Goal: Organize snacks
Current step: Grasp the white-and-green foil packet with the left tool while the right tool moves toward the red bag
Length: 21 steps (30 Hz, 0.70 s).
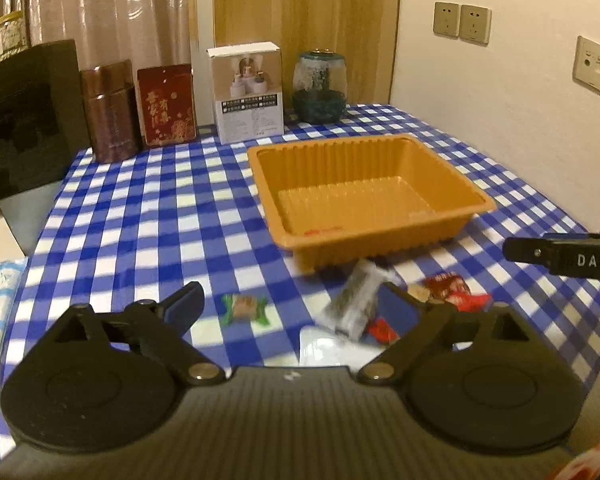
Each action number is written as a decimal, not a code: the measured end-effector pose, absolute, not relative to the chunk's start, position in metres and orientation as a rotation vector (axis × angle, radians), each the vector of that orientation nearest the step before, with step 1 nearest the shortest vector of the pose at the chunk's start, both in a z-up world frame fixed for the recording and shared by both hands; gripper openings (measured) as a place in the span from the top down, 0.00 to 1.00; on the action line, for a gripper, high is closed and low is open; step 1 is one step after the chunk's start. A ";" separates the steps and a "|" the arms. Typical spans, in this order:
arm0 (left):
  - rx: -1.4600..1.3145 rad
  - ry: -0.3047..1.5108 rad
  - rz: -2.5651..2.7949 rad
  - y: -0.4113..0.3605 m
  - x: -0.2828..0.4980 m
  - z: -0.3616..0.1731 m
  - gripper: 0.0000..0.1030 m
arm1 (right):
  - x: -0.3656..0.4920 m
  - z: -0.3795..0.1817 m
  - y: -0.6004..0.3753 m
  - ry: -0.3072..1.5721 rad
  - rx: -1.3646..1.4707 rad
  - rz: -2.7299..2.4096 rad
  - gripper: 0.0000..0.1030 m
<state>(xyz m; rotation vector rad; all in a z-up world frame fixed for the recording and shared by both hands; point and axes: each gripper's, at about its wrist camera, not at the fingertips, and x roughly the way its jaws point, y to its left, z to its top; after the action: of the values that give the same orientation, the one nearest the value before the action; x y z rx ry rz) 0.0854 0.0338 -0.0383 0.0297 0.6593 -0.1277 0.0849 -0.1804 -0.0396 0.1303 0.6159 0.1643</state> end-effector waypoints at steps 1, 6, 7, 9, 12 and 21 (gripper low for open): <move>0.026 0.661 -0.125 0.036 0.081 -0.040 0.10 | 0.080 -0.040 -0.178 0.614 0.130 0.167 0.37; 0.014 0.677 -0.124 0.045 0.062 -0.048 0.10 | 0.067 -0.043 -0.171 0.612 0.125 0.172 0.37; 0.006 0.688 -0.124 0.047 0.060 -0.051 0.10 | 0.065 -0.044 -0.170 0.616 0.128 0.176 0.38; -0.004 0.707 -0.121 0.050 0.058 -0.057 0.10 | 0.063 -0.048 -0.165 0.631 0.123 0.191 0.38; 0.014 0.719 -0.133 0.050 0.058 -0.064 0.10 | 0.063 -0.054 -0.157 0.659 0.100 0.218 0.38; 0.345 0.716 -0.407 0.017 0.070 -0.081 0.11 | 0.067 -0.067 -0.157 0.714 0.071 0.251 0.38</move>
<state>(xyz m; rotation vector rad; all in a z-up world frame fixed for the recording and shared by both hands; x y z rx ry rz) 0.0700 0.0173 -0.0806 0.3454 0.7162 -0.4074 0.0668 -0.1567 -0.0670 0.0710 0.7140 0.2510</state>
